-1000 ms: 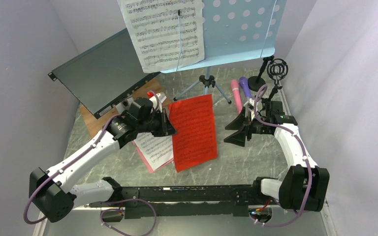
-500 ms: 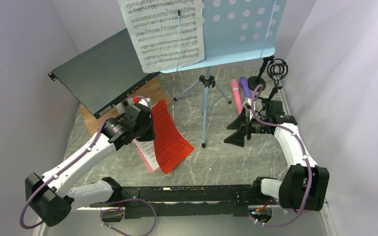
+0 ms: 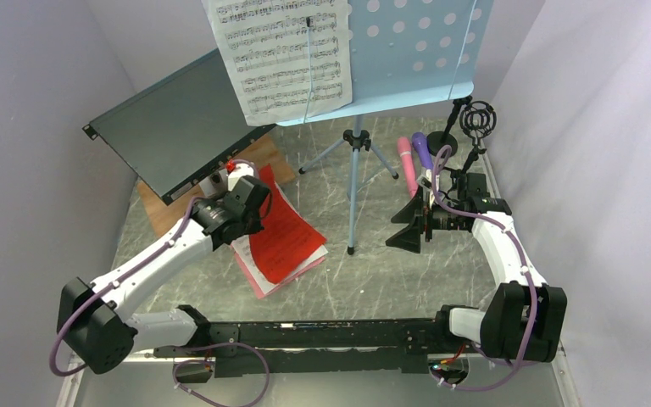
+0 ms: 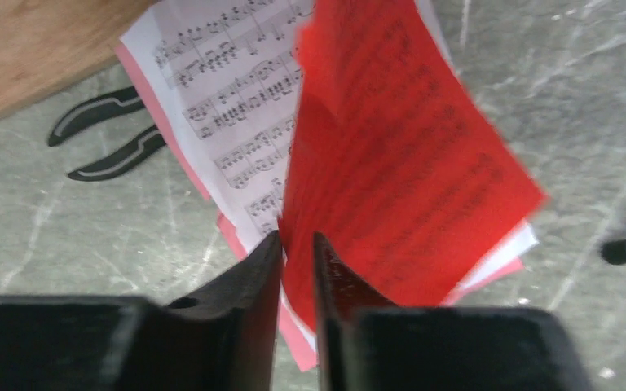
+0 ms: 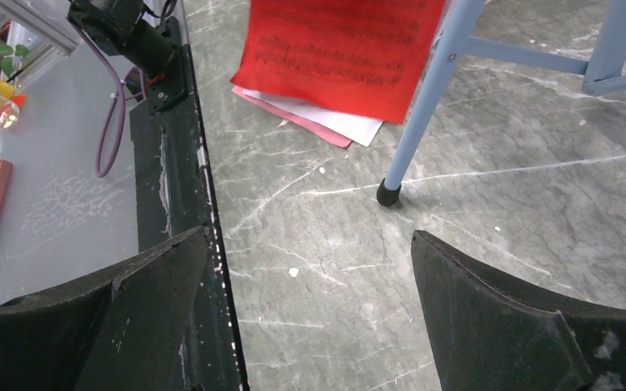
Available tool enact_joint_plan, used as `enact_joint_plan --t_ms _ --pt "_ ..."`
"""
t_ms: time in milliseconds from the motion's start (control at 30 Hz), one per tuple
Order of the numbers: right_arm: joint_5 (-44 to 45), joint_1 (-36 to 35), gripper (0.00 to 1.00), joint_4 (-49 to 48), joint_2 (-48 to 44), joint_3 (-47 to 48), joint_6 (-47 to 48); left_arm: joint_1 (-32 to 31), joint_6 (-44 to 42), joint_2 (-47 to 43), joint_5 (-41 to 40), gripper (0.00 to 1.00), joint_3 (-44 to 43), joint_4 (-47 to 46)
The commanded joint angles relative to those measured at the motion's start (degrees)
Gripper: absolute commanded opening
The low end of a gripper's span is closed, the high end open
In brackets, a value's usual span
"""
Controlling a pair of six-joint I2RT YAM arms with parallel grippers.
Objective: Pack up the instrument practice props
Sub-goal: Place the sheet music at the center of the board.
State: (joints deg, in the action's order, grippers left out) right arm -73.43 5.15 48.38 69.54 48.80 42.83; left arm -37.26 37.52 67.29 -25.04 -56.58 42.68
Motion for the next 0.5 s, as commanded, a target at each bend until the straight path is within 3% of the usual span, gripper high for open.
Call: enact_joint_plan --t_ms 0,100,267,467 --pt "-0.1 -0.1 0.99 -0.8 0.2 2.2 0.7 0.3 -0.5 2.1 -6.4 0.3 -2.7 -0.4" --pt "-0.1 -0.1 0.99 -0.5 0.3 2.3 0.9 0.3 -0.3 2.6 -7.7 0.4 -3.2 0.9" --pt "0.0 -0.1 0.99 -0.4 0.3 2.3 1.0 0.3 -0.8 1.5 -8.0 0.42 -4.3 3.8" --pt "0.3 -0.1 0.99 -0.2 0.6 2.4 1.3 0.3 -7.4 -3.0 3.2 0.56 -4.3 3.3"
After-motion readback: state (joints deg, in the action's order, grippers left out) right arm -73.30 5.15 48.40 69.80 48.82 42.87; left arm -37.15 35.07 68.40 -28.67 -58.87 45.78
